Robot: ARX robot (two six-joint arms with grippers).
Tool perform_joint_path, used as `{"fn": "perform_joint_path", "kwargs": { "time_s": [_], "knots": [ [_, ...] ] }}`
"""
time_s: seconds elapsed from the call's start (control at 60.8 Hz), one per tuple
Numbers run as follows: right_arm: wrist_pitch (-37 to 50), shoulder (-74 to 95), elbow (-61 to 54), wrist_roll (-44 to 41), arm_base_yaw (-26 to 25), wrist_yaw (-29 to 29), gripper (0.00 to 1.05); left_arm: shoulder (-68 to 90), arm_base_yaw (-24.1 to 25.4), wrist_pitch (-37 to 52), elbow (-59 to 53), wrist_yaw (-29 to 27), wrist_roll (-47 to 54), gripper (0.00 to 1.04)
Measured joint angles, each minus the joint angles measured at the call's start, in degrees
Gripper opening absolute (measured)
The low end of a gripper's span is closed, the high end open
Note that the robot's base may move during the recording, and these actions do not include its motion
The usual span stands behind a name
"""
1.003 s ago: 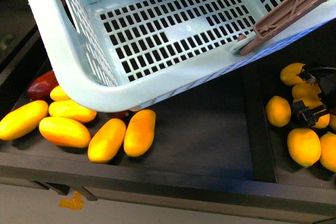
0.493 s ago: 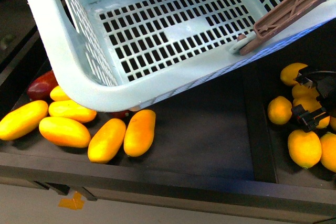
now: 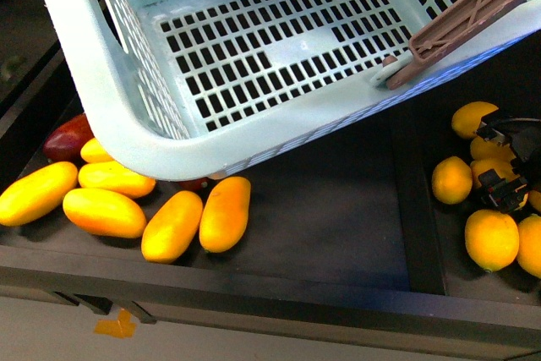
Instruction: Pick lemon and mango into basket
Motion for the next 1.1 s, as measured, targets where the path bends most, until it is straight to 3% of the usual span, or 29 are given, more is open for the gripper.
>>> {"fn": "perform_joint_path", "kwargs": {
  "time_s": [0.329, 0.724, 0.904, 1.102],
  "knots": [
    [2.97, -11.87, -6.97, 2.80, -5.16, -6.93, 0.62, 0.00, 0.00, 0.00, 0.00, 0.02, 0.00, 0.19],
    [8.24, -38.60, -20.55, 8.59, -10.51, -15.76, 0.62, 0.00, 0.00, 0.00, 0.00, 0.00, 0.00, 0.19],
    [8.96, -54.97, -27.63, 16.28, -10.01, -20.90, 0.62, 0.00, 0.00, 0.00, 0.00, 0.02, 0.00, 0.19],
    [9.92, -69.31, -32.24, 24.24, -6.51, -22.25, 0.62, 0.00, 0.00, 0.00, 0.00, 0.00, 0.00, 0.19]
  ]
}}
